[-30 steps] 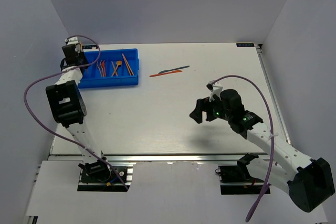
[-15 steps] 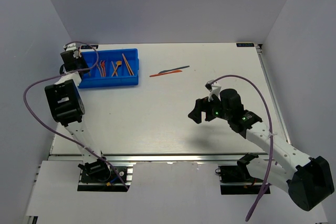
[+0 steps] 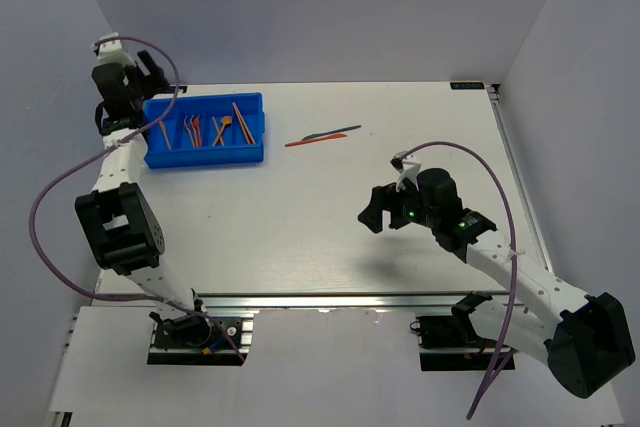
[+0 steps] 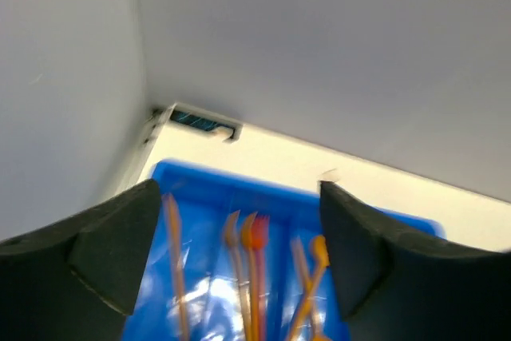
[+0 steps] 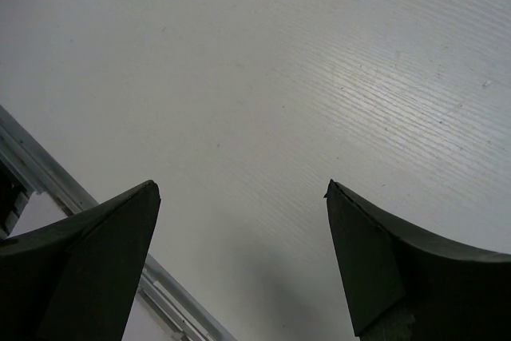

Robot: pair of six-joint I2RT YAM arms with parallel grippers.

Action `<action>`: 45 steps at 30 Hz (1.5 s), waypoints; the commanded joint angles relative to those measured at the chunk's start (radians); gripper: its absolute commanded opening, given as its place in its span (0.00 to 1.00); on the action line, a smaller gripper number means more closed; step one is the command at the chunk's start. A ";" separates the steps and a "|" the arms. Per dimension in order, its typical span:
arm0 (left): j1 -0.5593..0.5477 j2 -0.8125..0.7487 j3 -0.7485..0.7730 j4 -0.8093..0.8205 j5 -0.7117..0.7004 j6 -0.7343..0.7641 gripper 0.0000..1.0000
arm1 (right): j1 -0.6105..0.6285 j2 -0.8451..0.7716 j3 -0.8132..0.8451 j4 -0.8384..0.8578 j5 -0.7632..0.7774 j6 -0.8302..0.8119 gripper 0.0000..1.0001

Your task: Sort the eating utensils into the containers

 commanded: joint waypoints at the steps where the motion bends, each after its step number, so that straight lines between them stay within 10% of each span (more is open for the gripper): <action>1: -0.138 -0.022 0.075 -0.083 0.077 0.061 0.92 | 0.000 -0.012 -0.016 0.051 0.090 0.032 0.89; 12: -0.633 0.364 0.477 -0.567 0.144 0.471 0.90 | -0.005 -0.113 -0.061 0.039 0.226 0.073 0.89; 45: -0.654 0.717 0.637 -0.798 0.253 0.557 0.48 | -0.006 -0.066 -0.058 0.062 0.073 0.029 0.89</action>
